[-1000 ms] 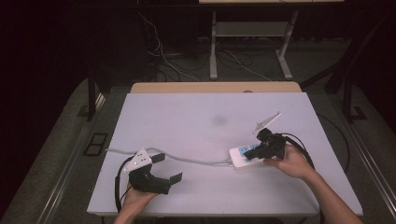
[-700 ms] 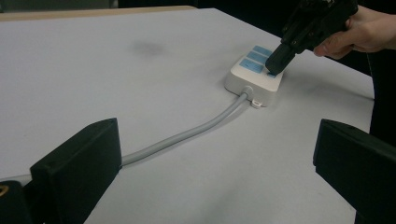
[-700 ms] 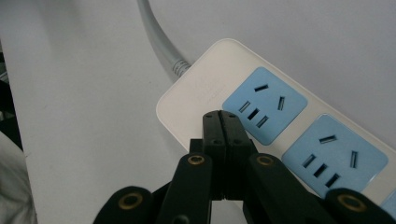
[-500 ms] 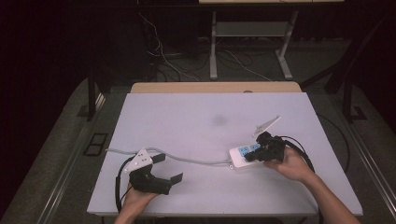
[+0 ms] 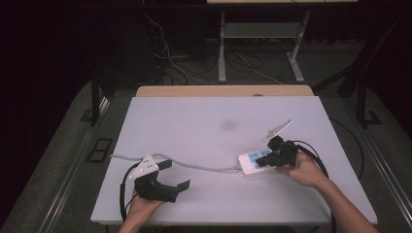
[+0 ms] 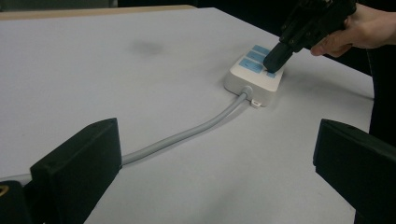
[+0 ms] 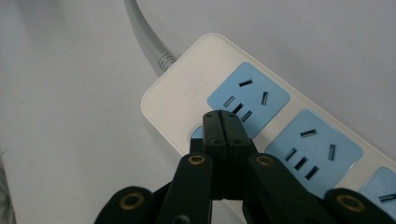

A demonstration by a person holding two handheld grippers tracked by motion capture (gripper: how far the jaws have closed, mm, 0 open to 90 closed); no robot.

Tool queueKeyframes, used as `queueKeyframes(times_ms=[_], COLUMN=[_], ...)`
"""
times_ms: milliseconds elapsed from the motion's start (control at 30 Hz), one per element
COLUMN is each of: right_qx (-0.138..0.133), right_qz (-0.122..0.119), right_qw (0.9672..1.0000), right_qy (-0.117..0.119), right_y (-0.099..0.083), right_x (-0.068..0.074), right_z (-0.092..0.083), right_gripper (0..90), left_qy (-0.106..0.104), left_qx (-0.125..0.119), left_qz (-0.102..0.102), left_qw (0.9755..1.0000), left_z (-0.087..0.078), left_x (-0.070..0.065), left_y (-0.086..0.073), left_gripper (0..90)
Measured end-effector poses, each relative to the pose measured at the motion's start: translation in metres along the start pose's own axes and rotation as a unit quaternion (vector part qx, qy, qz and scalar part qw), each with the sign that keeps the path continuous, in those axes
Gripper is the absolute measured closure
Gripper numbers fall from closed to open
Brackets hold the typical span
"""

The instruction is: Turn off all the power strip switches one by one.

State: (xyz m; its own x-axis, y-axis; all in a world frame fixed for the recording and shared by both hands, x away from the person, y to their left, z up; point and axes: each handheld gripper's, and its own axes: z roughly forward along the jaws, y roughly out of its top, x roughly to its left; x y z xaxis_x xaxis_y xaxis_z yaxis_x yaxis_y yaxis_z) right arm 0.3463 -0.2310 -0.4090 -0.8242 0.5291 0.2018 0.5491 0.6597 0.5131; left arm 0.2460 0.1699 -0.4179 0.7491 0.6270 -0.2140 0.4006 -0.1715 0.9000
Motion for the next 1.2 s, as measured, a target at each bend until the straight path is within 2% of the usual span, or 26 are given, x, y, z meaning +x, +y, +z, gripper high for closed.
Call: queueKeyframes(times_ms=[167,467,567,700,900,1033,1100,1200], right_qx=[0.002,0.017,0.032,0.03,0.03,0.028,0.012,0.015], right_qz=[0.001,-0.018,-0.041,-0.038,-0.042,-0.032,-0.017,-0.012], right_qw=[1.0,0.9991,0.9973,0.9981,0.9979,0.9985,0.9995,0.9996], right_qy=[-0.008,-0.034,-0.051,-0.039,-0.038,-0.034,-0.023,-0.021], right_y=[0.0,0.003,0.007,0.006,0.007,0.007,0.007,0.005], right_x=[0.003,0.012,0.017,0.014,0.013,0.011,0.007,0.005], right_z=[0.0,0.001,0.003,0.002,0.002,0.0,-0.004,-0.004], right_gripper=[90.0,90.0,90.0,90.0,90.0,90.0,90.0,90.0], left_qy=[-0.001,0.0,-0.001,0.0,0.0,0.001,0.002,0.002], left_qx=[0.001,0.0,0.001,0.0,0.002,0.001,0.0,-0.001], left_qz=[0.002,0.001,0.003,0.001,0.001,-0.001,-0.002,-0.002], left_qw=[1.0,1.0,1.0,1.0,1.0,1.0,1.0,1.0], left_z=[0.0,0.001,0.001,0.0,0.001,0.0,0.0,0.0], left_x=[-0.002,-0.002,-0.002,-0.002,0.0,0.0,0.001,0.001], left_y=[0.0,0.0,0.0,0.0,0.0,0.0,0.0,0.0], left_gripper=[0.0,0.0,0.0,0.0,0.0,0.0,0.0,0.0])
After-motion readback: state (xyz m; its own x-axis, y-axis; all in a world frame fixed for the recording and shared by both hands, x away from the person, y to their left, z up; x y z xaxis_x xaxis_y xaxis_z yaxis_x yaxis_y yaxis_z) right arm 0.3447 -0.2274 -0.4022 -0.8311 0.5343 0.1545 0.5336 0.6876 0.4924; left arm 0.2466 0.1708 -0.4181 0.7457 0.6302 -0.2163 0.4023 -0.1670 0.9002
